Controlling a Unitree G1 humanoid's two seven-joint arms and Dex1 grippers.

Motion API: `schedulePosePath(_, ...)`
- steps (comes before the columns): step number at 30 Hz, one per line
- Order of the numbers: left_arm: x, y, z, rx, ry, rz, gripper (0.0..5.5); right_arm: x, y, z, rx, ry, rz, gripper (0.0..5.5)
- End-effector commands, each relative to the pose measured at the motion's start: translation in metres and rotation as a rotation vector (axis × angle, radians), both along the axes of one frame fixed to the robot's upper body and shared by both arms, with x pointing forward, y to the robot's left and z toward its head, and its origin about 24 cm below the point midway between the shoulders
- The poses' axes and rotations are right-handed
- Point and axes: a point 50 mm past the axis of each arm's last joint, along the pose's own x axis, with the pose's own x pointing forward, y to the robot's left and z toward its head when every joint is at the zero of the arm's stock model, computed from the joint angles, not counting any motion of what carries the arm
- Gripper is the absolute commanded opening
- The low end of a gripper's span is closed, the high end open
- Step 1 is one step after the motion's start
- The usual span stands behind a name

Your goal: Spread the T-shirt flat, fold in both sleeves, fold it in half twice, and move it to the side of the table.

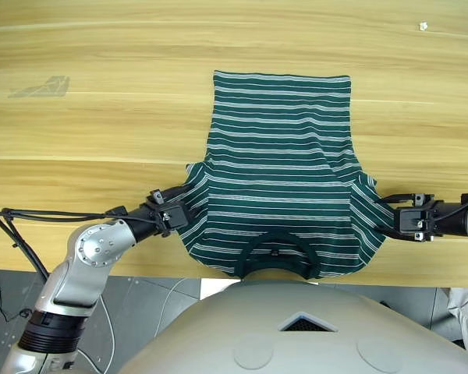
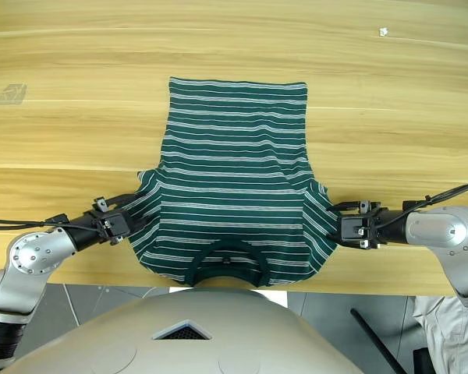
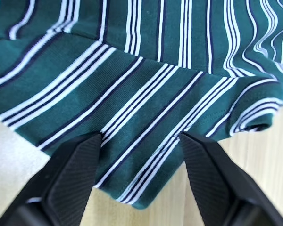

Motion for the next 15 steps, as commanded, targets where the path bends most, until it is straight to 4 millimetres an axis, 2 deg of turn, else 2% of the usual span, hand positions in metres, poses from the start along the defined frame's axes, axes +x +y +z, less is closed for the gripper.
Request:
schedulePosePath(1,0.002,-0.007,0.009,-0.064,0.003,0.002,2.48,-0.001,0.0,-0.003,0.003,0.008,-0.043,3.04)
schedulePosePath(8,0.016,-0.006,0.041,-0.128,-0.086,0.017,2.48,0.023,-0.004,0.026,-0.031,-0.172,-0.045,3.04)
schedulePosePath(12,0.023,-0.011,0.061,-0.234,-0.148,0.041,2.48,0.035,0.009,0.042,0.029,-0.28,-0.021,3.04)
schedulePosePath(15,0.026,-0.01,0.064,-0.296,-0.172,0.104,2.48,0.04,0.017,0.051,0.142,-0.35,-0.053,3.04)
